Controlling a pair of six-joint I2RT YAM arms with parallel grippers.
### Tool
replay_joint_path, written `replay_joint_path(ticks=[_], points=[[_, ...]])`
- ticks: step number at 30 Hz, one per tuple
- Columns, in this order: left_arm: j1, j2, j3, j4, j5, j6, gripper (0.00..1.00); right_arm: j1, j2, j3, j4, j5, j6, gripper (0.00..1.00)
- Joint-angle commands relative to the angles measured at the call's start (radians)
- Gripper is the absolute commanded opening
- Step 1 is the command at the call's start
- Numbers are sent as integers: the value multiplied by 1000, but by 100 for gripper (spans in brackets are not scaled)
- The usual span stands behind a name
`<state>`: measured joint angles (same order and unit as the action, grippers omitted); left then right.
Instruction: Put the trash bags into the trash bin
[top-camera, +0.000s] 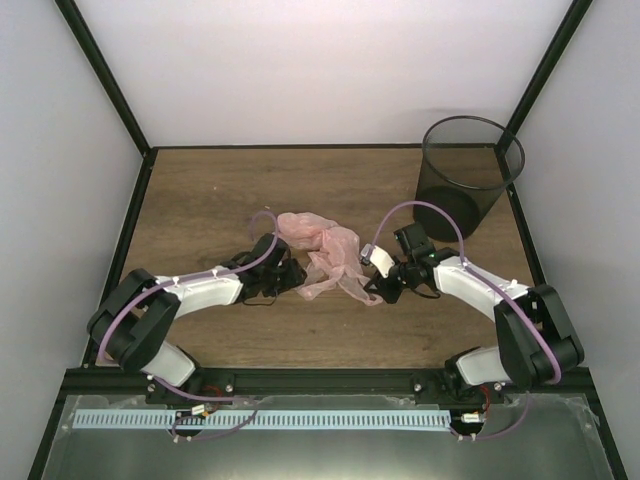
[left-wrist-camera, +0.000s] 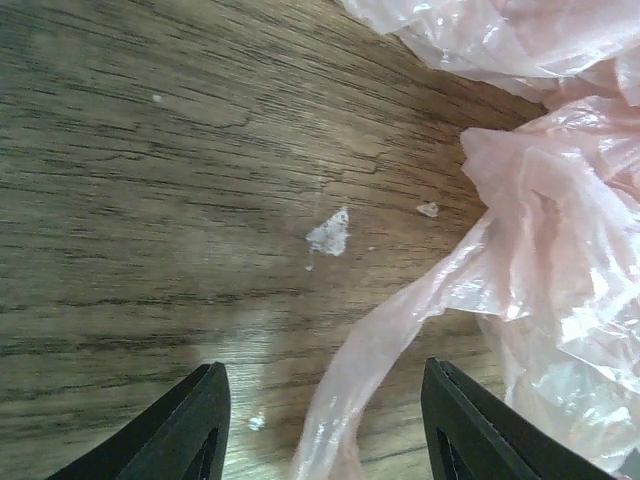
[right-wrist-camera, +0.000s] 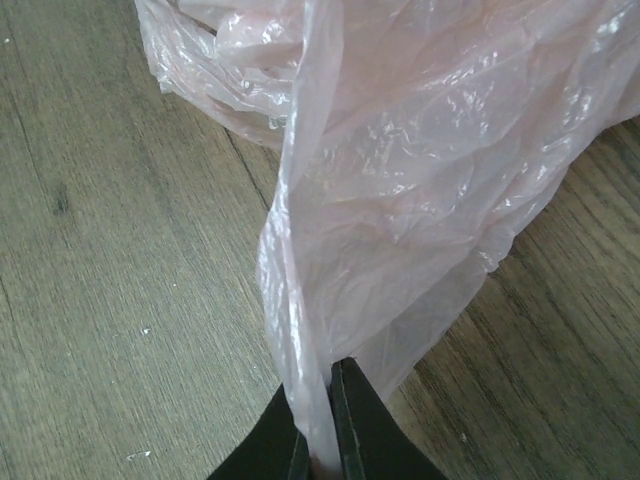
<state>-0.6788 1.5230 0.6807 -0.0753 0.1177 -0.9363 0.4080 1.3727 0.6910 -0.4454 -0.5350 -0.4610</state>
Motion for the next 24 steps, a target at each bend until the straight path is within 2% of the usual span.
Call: replay_joint_path(ticks=[1, 5, 9, 15, 17, 20, 21, 23, 24], points=[[8, 6, -25, 101, 30, 43, 54, -3, 10, 28, -16, -28, -19, 4], [0, 30, -31, 201, 119, 88, 46, -3, 18, 31, -21, -35, -21, 4], [-18, 67, -16, 234, 173, 123, 43, -3, 13, 28, -24, -43, -25, 4], [-32, 103, -13, 187, 94, 100, 43, -3, -3, 26, -22, -40, -27, 4], [-31, 97, -23, 184, 74, 96, 40, -3, -7, 25, -22, -38, -27, 4], [-32, 88, -29, 182, 72, 108, 33, -3, -8, 25, -21, -37, -28, 4], [-32, 79, -28, 171, 66, 116, 28, -2, -9, 25, -20, -38, -27, 4], [-31, 38, -14, 106, 26, 144, 9, -3, -9, 27, -21, -33, -21, 4], [-31, 3, 0, 52, -26, 165, 4, -3, -11, 32, -21, -20, -12, 1]])
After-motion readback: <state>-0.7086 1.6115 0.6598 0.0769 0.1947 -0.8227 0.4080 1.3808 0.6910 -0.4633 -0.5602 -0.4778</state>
